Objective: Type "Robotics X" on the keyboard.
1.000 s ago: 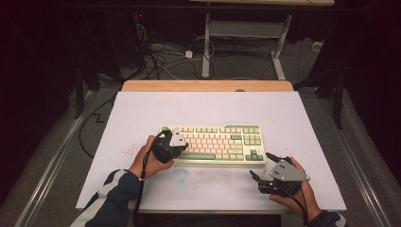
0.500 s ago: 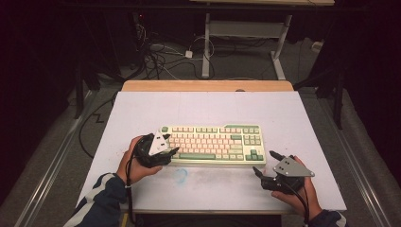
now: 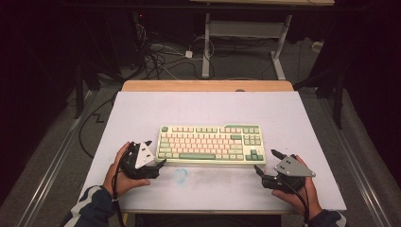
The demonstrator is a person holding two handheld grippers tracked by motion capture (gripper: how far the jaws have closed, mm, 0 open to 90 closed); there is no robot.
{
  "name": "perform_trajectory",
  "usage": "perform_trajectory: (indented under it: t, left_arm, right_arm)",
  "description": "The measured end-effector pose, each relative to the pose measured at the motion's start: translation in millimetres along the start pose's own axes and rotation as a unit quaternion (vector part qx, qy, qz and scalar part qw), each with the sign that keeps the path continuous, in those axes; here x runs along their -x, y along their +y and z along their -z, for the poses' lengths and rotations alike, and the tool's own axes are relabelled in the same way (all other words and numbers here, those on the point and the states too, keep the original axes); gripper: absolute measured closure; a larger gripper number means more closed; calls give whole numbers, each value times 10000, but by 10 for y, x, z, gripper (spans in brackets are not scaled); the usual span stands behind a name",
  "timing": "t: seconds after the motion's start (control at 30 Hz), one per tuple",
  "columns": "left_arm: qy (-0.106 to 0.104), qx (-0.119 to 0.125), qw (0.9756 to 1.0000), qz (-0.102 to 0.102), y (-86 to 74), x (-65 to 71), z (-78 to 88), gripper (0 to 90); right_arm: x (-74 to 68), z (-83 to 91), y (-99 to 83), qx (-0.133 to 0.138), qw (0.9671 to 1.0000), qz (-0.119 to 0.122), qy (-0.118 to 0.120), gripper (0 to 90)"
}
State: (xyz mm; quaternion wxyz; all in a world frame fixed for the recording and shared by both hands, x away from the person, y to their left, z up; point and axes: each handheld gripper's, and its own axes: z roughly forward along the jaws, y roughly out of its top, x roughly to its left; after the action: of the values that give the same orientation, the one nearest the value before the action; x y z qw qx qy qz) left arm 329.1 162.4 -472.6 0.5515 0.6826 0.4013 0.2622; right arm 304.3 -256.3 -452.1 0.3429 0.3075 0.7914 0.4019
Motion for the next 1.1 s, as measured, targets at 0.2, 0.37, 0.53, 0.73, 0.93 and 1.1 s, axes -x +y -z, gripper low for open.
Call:
perform_trajectory:
  t: [0.2,0.37,0.53,0.73,0.93,1.1]
  left_arm:
    - [94,-49,9998,139,-39,-70,96,190]
    - [214,-112,9995,202,-47,-102,120,249]
    - [162,-176,9995,210,-33,-96,139,378]
    - [56,-313,9984,473,16,-136,147,616]
    - [-60,-469,9977,486,48,-127,140,842]
    - [-73,-583,9970,501,57,-120,106,873]
  right_arm:
    - [27,-13,-12,-27,9999,-66,-110,232]
    - [18,-19,-10,-44,9999,-37,-119,232]
    - [15,-19,-10,-56,9999,-7,-115,231]
    - [13,-21,-13,-123,9999,6,-69,232]
    - [0,-18,-3,-118,9999,49,-59,232]
    - [-1,-18,-3,-114,9999,45,-45,232]
